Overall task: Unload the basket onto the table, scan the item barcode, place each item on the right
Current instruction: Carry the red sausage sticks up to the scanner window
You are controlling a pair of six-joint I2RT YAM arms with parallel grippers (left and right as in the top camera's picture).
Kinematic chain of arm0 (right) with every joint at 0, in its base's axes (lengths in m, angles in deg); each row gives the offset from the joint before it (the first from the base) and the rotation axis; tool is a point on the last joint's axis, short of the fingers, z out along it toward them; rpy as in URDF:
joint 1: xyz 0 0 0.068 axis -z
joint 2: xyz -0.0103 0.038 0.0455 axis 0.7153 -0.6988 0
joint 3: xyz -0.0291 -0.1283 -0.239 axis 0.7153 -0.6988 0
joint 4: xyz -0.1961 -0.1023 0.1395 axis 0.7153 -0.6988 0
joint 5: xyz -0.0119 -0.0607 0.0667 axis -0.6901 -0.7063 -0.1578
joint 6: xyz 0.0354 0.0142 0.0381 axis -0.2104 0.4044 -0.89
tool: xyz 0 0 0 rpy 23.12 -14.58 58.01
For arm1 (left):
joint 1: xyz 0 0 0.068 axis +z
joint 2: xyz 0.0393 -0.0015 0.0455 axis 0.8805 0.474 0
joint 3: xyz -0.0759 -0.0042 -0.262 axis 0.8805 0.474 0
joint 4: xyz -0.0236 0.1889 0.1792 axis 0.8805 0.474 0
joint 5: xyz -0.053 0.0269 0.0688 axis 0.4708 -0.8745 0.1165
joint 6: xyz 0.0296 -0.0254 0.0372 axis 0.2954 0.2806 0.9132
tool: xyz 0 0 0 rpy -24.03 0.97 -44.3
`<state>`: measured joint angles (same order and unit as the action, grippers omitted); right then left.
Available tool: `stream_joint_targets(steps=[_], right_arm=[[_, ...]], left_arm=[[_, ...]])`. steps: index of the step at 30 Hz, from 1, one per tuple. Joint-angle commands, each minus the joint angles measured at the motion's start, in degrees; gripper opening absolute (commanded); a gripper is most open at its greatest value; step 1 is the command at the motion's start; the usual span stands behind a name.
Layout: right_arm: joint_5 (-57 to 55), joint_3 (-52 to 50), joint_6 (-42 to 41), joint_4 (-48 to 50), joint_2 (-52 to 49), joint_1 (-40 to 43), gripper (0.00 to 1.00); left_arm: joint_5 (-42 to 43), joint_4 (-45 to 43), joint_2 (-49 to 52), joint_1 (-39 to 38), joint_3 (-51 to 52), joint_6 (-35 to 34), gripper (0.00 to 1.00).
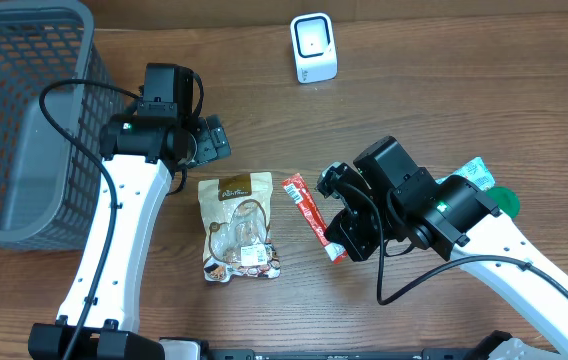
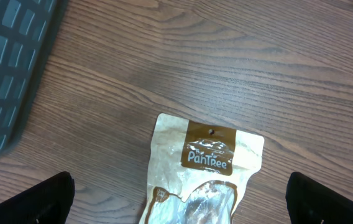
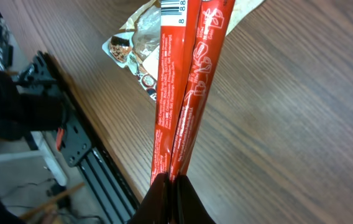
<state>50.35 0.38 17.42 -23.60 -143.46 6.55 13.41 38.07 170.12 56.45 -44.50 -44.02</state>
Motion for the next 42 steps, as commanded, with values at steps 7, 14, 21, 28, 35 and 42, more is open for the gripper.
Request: stream_joint_targets(steps=[7,14,21,28,35,42], right_arm=[[-13.62,-0.13,3.06,3.26,0.9,-0.07,0.04],[-13.73,-0.13,-0.07,7.91,0.9,-0.07,0.04],[-21.84,-0.13,-0.07,9.55,0.83,-0.07,0.04],[-32.79,-0.13,-0.04,15.61,0.48,-0.04,0.04],[-37.09,-0.13,-0.11,25.66,-2.95,1.36,0.03],[-36.85,1.75,-3.28,30.14,-3.52,7.04,0.03]], left_arm=[[-0.94,-0.02,-0.28,0.0,-0.48,0.83,1.0],[-0.94,-0.02,-0.28,0.0,-0.48,0.83,1.0],[-0.94,-0.02,-0.28,0.0,-0.48,0.83,1.0],[-0.94,-0.02,-0.28,0.0,-0.48,0.85,1.0],[-0.94,-0.02,-0.28,0.0,-0.48,0.85,1.0],[-0.94,-0.02,-0.28,0.0,-0.48,0.85,1.0]])
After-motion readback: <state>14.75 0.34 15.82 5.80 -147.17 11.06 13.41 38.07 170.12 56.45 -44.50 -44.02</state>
